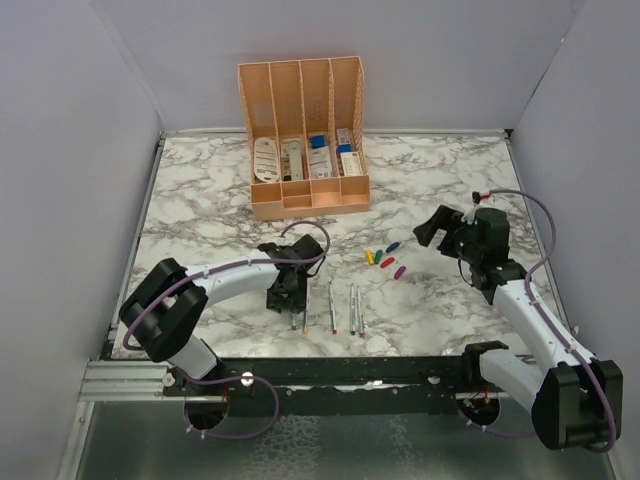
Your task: Insert the pens into the pen caps
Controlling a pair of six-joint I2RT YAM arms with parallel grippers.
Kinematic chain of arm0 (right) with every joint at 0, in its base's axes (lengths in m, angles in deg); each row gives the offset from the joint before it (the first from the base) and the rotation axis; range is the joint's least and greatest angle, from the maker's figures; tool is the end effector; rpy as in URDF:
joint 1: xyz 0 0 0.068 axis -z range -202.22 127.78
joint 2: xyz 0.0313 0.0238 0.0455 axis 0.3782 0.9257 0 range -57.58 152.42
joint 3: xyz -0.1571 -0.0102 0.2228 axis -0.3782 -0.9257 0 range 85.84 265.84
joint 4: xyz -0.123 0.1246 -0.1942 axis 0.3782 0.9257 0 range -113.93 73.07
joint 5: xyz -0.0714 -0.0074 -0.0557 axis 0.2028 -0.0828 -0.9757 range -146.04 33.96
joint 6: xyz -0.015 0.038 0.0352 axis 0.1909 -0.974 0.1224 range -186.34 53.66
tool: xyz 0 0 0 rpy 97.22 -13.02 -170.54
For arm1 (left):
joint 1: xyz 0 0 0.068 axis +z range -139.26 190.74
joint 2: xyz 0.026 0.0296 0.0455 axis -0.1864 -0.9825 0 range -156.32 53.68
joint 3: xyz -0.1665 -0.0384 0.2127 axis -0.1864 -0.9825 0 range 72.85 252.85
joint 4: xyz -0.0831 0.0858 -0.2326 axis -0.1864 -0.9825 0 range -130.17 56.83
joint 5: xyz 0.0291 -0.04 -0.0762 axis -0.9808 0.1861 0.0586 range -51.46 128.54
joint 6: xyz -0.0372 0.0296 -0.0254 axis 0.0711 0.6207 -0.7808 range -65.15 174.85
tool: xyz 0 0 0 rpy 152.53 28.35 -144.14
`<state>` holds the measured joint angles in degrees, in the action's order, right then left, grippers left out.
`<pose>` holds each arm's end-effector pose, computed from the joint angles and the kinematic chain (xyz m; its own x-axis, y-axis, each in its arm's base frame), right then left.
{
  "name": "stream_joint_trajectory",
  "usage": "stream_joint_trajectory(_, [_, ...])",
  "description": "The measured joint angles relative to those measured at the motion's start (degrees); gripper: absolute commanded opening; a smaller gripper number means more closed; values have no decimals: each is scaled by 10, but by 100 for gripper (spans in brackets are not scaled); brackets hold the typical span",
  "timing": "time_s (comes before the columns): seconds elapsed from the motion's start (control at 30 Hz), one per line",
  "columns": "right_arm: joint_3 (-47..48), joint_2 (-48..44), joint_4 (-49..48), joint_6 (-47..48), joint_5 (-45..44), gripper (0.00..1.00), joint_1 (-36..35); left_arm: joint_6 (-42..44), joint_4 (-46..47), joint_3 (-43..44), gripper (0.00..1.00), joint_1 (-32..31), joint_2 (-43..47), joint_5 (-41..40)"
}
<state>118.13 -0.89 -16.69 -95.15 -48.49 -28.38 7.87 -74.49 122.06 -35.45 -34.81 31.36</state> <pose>0.2141 0.0278 0.2302 -0.5618 0.4200 -0.7127 0.0608 0.8802 0.4707 0.1822 -0.1834 0.1610 -0.9791 -0.0271 -0.2017 -0.0203 0.9992 -0.0354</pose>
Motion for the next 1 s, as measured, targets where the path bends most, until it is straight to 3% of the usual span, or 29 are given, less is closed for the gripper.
stream_joint_trajectory(0.43, [0, 0, 19, 0, -5, 99, 0, 19, 6, -5, 48, 30, -3, 40])
stream_joint_trajectory(0.7, [0, 0, 24, -1, -14, 99, 0, 39, 1, -5, 39, 34, -16, 59])
stream_joint_trajectory(1.0, [0, 11, 26, -1, -19, 99, 0, 60, -12, 7, 39, 38, -33, 70])
